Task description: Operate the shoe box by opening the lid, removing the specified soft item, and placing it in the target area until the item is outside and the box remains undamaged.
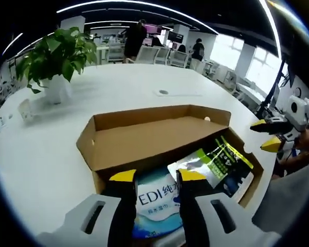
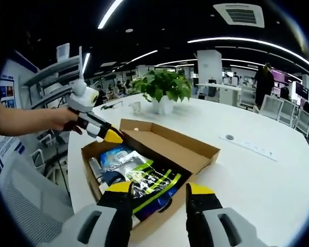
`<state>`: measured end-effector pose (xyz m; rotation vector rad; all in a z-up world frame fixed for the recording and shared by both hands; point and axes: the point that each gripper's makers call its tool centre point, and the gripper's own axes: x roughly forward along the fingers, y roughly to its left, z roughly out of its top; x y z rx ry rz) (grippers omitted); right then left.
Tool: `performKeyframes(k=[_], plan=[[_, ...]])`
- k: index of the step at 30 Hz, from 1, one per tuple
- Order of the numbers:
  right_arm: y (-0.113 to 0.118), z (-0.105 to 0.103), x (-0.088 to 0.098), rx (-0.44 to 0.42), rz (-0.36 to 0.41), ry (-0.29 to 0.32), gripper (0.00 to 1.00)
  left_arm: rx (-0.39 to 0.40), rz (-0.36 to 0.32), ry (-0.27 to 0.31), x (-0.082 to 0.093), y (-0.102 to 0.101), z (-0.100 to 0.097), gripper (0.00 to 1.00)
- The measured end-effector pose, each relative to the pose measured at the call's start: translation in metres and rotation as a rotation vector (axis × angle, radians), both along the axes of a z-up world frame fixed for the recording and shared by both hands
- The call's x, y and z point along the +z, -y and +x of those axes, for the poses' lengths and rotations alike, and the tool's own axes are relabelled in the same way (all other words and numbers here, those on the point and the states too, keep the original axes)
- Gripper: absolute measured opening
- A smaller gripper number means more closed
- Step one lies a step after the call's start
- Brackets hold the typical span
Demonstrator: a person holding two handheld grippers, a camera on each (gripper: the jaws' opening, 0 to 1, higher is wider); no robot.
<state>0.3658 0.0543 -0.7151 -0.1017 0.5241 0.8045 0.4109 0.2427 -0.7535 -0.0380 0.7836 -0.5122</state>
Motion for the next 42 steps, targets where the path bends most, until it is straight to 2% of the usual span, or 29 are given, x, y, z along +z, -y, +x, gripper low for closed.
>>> performKeyframes(k=[6,11,14,22,24,27,28,30,35,38,42], plan=[[-0.004,-0.009,0.0,0.006,0.012,-0.005,0.41,-0.048,-0.006,-0.06,-0.013,0.014,-0.007,0.37],[-0.004,-0.016,-0.002,0.01,0.007,-0.012,0.43,-0.038,-0.086,-0.155,-0.023,0.026,-0.014,0.4],[-0.004,-0.02,-0.003,0.005,0.007,-0.006,0.43,-0.037,-0.109,-0.172,-0.027,0.029,-0.014,0.4],[-0.005,-0.028,-0.006,0.009,0.002,0.0,0.43,0.002,-0.234,-0.229,-0.032,0.039,-0.011,0.29],[-0.006,-0.03,-0.006,0.01,0.004,-0.001,0.43,0.019,-0.266,-0.242,-0.034,0.039,-0.01,0.23],[-0.009,-0.034,-0.007,0.017,0.008,-0.01,0.43,0.024,-0.324,-0.219,-0.034,0.041,-0.007,0.1],[-0.009,-0.035,-0.008,0.019,0.009,-0.009,0.43,0.028,-0.352,-0.223,-0.033,0.043,-0.008,0.09],[-0.01,-0.035,-0.009,0.016,0.015,-0.019,0.42,0.043,-0.365,-0.237,-0.035,0.042,-0.009,0.06],[-0.015,-0.037,-0.012,0.021,0.018,-0.037,0.39,0.066,-0.402,-0.221,-0.028,0.043,-0.006,0.0],[-0.019,-0.038,-0.013,0.026,0.022,-0.047,0.38,0.049,-0.367,-0.188,-0.023,0.041,-0.006,0.0],[-0.025,-0.036,-0.015,0.033,0.013,-0.058,0.36,0.04,-0.356,-0.173,-0.017,0.036,-0.005,0.0]])
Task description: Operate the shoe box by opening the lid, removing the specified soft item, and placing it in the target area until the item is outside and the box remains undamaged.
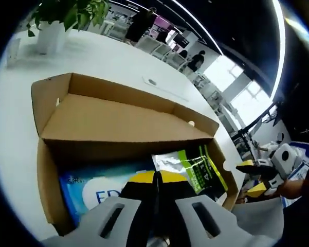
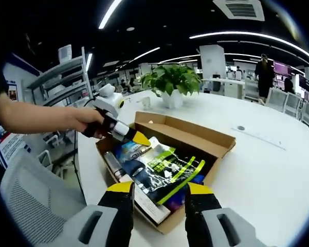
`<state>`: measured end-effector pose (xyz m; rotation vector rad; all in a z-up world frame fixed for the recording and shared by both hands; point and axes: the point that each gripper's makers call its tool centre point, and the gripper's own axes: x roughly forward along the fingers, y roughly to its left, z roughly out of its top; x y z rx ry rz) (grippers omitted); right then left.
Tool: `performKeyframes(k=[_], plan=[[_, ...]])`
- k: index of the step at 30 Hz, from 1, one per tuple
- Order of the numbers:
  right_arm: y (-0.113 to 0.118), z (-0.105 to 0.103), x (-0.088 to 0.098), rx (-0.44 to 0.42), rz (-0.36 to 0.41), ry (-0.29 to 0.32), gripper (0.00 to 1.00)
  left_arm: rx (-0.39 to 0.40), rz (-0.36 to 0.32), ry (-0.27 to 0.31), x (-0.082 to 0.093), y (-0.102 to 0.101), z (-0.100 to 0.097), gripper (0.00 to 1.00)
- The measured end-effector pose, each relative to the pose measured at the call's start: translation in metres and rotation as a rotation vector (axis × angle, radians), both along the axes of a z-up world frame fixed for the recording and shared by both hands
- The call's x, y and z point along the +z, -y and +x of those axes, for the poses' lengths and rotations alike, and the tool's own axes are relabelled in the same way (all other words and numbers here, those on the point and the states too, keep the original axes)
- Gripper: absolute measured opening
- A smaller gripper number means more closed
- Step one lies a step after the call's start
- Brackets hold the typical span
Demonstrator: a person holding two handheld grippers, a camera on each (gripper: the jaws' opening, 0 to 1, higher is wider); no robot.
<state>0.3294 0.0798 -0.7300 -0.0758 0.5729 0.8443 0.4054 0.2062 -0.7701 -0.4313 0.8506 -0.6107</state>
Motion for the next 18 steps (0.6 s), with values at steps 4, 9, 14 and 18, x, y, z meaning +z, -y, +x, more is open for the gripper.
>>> performKeyframes(k=[4,9,14,18], plan=[[-0.007,0.002,-0.005,0.01,-0.015,-0.021,0.36,0.011,0.0,0.004,0.002,-0.006,0.001,0.0],[-0.018,0.001,-0.011,0.022,-0.033,-0.063,0.35,0.017,0.044,0.025,0.001,-0.016,0.0,0.0],[-0.027,0.002,-0.015,0.026,-0.058,-0.104,0.32,0.029,0.066,0.027,0.001,-0.022,0.001,0.0],[-0.029,0.006,-0.026,0.025,-0.113,-0.123,0.29,0.018,0.106,0.045,0.001,-0.027,0.003,0.0]])
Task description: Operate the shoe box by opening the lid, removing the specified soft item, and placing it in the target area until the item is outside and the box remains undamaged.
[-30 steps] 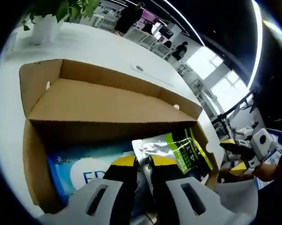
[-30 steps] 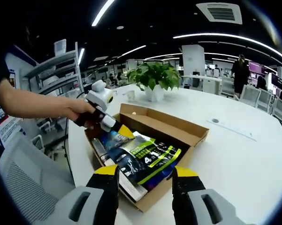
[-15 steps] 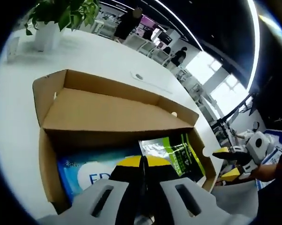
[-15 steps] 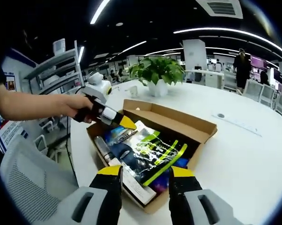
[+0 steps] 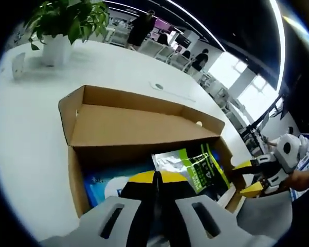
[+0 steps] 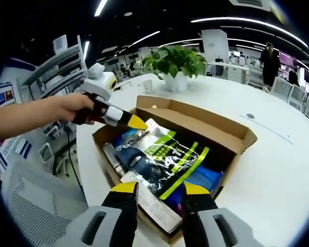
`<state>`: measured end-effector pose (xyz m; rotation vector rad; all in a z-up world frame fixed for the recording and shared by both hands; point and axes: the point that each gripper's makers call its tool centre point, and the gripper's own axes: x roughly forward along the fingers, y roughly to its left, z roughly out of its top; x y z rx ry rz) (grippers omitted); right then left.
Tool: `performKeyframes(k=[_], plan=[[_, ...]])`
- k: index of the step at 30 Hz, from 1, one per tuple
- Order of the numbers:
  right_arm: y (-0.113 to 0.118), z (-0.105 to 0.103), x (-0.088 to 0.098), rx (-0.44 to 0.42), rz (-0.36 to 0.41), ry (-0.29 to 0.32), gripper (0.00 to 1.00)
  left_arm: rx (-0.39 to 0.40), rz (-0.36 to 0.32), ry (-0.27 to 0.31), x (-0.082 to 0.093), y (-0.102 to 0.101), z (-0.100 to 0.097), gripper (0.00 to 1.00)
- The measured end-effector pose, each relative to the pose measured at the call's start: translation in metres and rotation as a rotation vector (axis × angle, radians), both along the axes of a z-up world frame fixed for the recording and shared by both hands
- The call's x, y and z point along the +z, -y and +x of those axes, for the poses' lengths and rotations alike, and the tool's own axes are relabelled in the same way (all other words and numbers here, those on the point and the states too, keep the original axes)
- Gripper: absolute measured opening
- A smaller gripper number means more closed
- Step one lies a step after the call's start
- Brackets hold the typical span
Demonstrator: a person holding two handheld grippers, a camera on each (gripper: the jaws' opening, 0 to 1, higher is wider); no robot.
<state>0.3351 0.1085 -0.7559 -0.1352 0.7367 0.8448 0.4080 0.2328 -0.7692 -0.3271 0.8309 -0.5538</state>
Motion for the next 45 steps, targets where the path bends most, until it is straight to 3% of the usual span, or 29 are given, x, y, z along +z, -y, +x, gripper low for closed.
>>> performKeyframes(k=[6,12,17,19,22,26,31,37,41,45], plan=[[-0.001,-0.001,-0.013,-0.019,-0.009,-0.083,0.3,-0.015,0.016,0.005,-0.001,0.0,0.0,0.0],[-0.006,-0.003,-0.022,-0.035,0.006,-0.127,0.29,-0.017,0.017,0.001,-0.003,-0.001,-0.001,0.0],[-0.006,0.0,-0.023,-0.08,0.043,-0.142,0.22,-0.009,0.012,0.007,-0.001,0.0,0.0,0.0],[-0.004,0.004,-0.02,-0.114,0.074,-0.137,0.17,-0.004,0.007,0.011,0.001,0.001,0.0,0.0],[0.0,0.009,-0.012,-0.142,0.104,-0.109,0.02,0.002,-0.001,0.016,0.005,0.002,0.0,0.0],[0.003,0.011,-0.009,-0.169,0.13,-0.106,0.0,0.037,-0.043,0.019,0.015,0.005,0.002,0.0],[0.008,0.012,-0.004,-0.197,0.157,-0.1,0.0,0.032,-0.032,0.033,0.022,0.008,0.001,0.0],[0.016,0.016,0.015,-0.231,0.221,-0.081,0.0,0.039,-0.053,0.048,0.035,0.012,0.0,0.0],[0.025,0.02,0.026,-0.261,0.252,-0.075,0.0,0.037,-0.109,0.052,0.048,0.018,0.0,0.0],[0.031,0.018,0.034,-0.272,0.256,-0.069,0.0,0.026,-0.118,0.062,0.057,0.026,0.001,0.0]])
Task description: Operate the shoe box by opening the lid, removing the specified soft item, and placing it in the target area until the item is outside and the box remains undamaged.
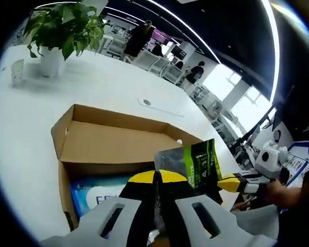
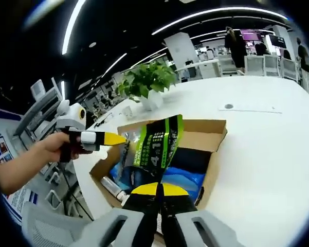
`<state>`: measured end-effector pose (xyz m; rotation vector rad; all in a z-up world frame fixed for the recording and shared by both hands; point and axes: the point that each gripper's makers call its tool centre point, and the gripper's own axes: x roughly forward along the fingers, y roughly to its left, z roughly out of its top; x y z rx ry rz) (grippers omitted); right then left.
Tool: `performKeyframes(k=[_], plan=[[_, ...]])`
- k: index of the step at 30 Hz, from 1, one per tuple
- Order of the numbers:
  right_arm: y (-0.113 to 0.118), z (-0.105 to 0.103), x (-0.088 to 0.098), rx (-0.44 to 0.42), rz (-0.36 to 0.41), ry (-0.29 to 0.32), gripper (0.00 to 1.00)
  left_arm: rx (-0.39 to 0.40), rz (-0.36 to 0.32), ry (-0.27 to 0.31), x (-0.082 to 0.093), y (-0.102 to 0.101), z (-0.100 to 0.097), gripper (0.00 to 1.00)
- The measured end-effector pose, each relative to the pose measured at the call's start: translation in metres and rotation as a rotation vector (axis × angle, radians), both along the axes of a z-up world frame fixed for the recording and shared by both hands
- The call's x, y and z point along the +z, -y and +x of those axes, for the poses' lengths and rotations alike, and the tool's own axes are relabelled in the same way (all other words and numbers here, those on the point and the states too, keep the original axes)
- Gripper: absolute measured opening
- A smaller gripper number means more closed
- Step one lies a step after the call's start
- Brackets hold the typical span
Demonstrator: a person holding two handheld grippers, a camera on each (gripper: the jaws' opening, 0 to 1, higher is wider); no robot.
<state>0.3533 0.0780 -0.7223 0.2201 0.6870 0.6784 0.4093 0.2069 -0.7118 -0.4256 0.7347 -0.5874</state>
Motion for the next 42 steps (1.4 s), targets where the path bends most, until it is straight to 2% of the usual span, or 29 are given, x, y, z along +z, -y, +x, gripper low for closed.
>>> performKeyframes(k=[10,15,21,42], plan=[[0.025,-0.005,0.011,-0.05,0.019,-0.016,0.0,-0.037,-0.016,-0.002,0.014,0.027,-0.002,0.0],[0.04,-0.005,0.021,-0.075,0.016,0.009,0.0,-0.056,-0.027,-0.002,0.022,0.043,-0.001,0.0],[0.062,-0.003,0.024,-0.103,-0.01,0.02,0.0,-0.088,-0.024,0.009,0.029,0.067,0.002,0.0],[0.145,0.003,0.026,-0.234,-0.062,0.014,0.0,-0.189,-0.025,-0.009,0.025,0.151,0.011,0.0]])
